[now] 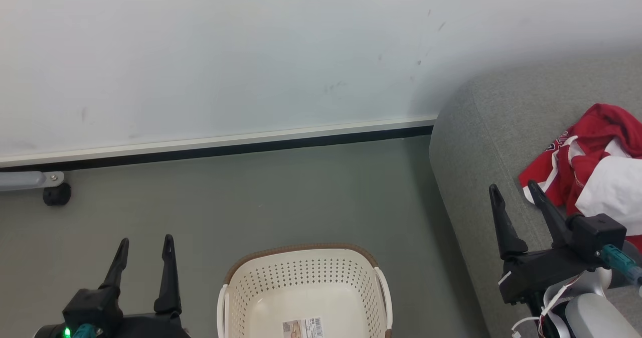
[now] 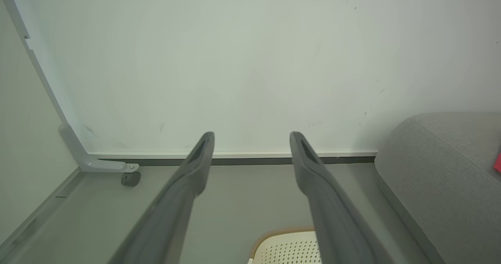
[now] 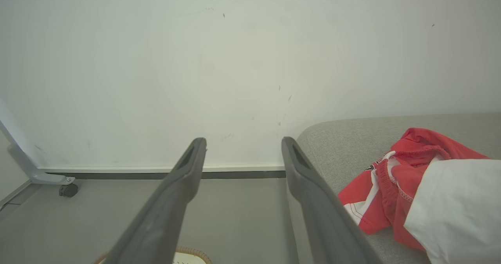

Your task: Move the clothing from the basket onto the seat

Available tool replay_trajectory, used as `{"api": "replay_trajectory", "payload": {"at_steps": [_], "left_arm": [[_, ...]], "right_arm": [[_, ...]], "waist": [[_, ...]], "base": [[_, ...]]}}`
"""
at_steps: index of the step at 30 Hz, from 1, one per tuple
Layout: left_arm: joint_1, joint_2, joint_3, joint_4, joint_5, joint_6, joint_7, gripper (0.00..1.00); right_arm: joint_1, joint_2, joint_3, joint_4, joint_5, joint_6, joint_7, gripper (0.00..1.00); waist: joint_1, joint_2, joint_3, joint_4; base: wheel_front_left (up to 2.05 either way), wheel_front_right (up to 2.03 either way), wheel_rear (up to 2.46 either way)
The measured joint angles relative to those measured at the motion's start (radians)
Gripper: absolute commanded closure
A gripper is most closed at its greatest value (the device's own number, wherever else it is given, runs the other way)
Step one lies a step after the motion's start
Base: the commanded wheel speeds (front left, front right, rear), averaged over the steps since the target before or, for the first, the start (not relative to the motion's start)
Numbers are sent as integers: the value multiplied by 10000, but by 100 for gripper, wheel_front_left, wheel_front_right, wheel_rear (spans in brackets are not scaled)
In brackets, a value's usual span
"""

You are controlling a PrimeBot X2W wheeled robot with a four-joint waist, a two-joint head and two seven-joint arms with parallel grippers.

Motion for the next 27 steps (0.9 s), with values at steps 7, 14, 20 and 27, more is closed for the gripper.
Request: {"api": "replay_trajectory", "payload": {"at_steps": [7,14,20,27], "left_arm": [[0,-111,104,-36,100,0,92,0],[177,-282,79,397,19,-13,92,100],[197,-305,157,585,-393,-113,198,100],[173,-349,290,752,-1549,-288,351,100]], "right_arm": [[0,-19,-40,-100,2,-4,125,0],[433,280,75,311,42,-13,134,100],[459,368,-255,366,518,102,224,100],[461,558,-560,456,1499,226,403,100]], "waist": [[0,0,26,8],[1,0,29,11],[0,0,5,37],[0,0,-27,73]], "base": [[0,0,0],[0,0,0],[0,0,0],[0,0,0]]}}
